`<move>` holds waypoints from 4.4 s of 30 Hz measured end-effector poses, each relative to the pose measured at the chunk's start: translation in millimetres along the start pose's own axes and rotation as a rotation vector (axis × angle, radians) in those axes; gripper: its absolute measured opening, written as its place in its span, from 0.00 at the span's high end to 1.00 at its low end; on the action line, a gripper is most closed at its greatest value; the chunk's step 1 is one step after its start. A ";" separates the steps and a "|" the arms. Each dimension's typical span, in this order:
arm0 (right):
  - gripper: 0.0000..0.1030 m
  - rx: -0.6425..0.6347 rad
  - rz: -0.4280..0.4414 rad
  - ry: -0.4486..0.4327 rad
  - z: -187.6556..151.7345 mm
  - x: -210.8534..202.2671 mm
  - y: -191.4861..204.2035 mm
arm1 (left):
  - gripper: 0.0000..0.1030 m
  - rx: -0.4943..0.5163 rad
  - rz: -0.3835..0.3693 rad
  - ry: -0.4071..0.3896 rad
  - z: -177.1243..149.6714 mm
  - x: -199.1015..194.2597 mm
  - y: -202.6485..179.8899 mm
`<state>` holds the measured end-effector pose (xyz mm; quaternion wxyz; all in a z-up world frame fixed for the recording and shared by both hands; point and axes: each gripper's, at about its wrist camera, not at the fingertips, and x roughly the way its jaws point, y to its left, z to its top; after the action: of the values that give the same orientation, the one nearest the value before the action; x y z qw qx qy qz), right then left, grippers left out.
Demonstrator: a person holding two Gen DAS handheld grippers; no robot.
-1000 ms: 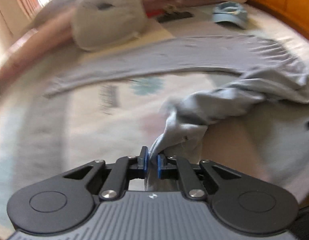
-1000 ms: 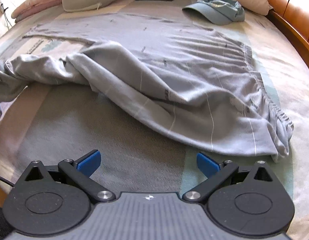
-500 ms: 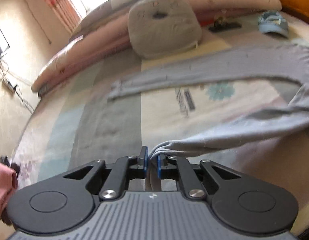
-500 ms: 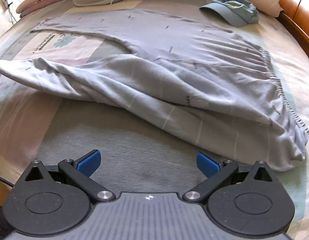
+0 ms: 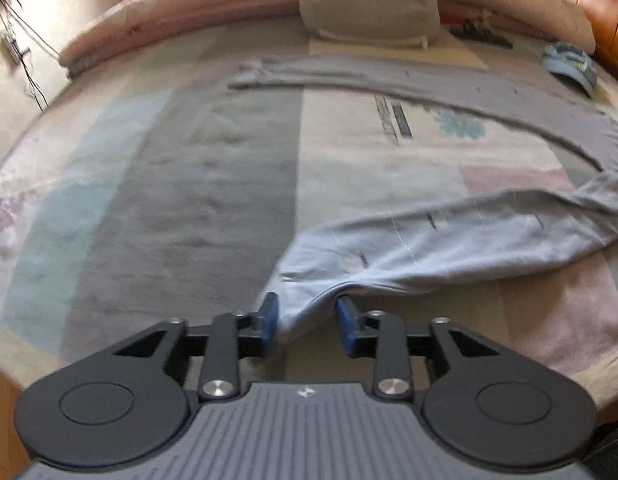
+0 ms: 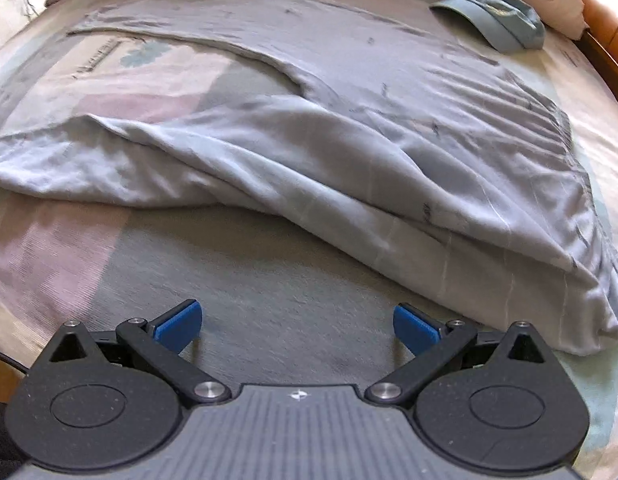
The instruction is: Fold clothes
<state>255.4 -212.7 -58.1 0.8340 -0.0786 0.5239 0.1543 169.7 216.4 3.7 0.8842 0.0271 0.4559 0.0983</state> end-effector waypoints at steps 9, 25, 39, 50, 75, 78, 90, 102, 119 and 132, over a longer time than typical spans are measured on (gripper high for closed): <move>0.00 0.019 0.072 0.017 13.1 9.9 24.3 | 0.58 -0.011 -0.090 -0.060 24.0 28.6 29.0; 0.00 0.112 -0.013 0.022 5.9 -1.7 29.2 | 0.95 0.010 -0.249 -0.110 56.0 60.4 21.4; 0.00 0.059 0.004 0.002 19.7 -1.6 30.6 | 0.94 0.068 -0.342 -0.293 34.5 -5.9 33.2; 0.00 -0.086 0.016 0.041 40.0 12.3 33.6 | 0.91 -0.047 -0.367 -0.080 -73.9 -3.4 22.8; 0.26 -0.846 0.559 -0.187 115.9 -18.3 171.4 | 0.51 -0.220 -0.228 0.037 -100.9 -25.0 22.6; 0.32 -1.032 0.669 -0.156 111.7 -6.0 228.9 | 0.49 -0.261 -0.210 0.045 -109.1 -31.2 23.3; 0.98 -1.334 0.852 0.093 82.1 15.8 347.4 | 0.45 -0.381 -0.138 0.023 -137.4 -35.5 44.5; 0.98 -0.899 0.721 -0.181 219.8 -25.7 311.4 | 0.44 -0.386 -0.119 -0.065 -117.4 -23.7 80.9; 0.72 -0.940 0.889 0.146 145.7 19.6 408.4 | 0.42 -0.529 -0.127 -0.070 -148.7 -32.7 92.9; 0.41 -0.589 0.794 0.030 173.4 7.1 267.7 | 0.34 -0.621 -0.470 -0.049 -116.2 19.6 64.6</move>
<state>314.6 91.0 19.8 0.6454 -0.1076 0.4595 0.6006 76.9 278.7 -70.9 0.8593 -0.3446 0.3772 0.0259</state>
